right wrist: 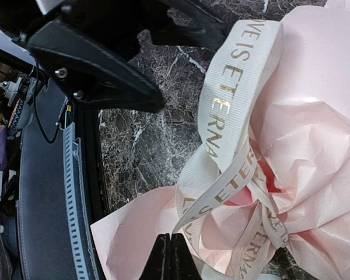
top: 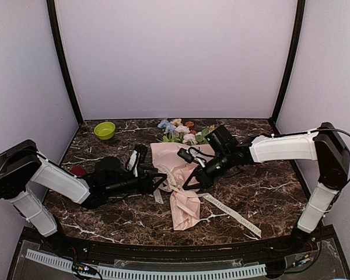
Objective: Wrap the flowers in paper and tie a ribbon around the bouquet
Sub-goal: Cross the half-tied ribbon over the folded bouquet, then tie the half-tied ribbon around the folded bouquet.
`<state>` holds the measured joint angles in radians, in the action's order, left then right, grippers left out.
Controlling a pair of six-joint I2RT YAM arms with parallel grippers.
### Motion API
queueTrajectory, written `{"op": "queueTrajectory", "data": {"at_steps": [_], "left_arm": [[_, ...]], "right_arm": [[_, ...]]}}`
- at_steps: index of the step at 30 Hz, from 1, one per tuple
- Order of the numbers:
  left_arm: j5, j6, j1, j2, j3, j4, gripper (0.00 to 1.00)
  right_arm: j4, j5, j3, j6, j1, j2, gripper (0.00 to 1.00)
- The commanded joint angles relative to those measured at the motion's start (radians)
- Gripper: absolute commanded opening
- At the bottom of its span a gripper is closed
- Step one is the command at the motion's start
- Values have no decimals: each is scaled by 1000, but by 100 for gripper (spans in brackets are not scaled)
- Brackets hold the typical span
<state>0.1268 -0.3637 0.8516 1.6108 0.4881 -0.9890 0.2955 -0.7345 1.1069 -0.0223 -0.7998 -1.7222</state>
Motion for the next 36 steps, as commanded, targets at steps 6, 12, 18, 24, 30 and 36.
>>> {"op": "queueTrajectory", "data": {"at_steps": [6,12,18,24,30,36], "left_arm": [[317,562,1,-162,95,174,53],[466,858,1,-39,307,550,75],[458,952,1,47,355,571,78],[329,981,15,100,352,508,73],[230,1003,50,134,383,533,64],[291,1030,55,139,383,590,68]], "right_arm": [[-20,30,15,-22,-2,30,0],[-51,23,14,-74,12,29,0],[-72,13,11,-104,16,24,0],[-71,18,14,-130,26,25,0],[-72,16,17,-136,28,21,0],[-66,15,29,-138,32,14,0]]}}
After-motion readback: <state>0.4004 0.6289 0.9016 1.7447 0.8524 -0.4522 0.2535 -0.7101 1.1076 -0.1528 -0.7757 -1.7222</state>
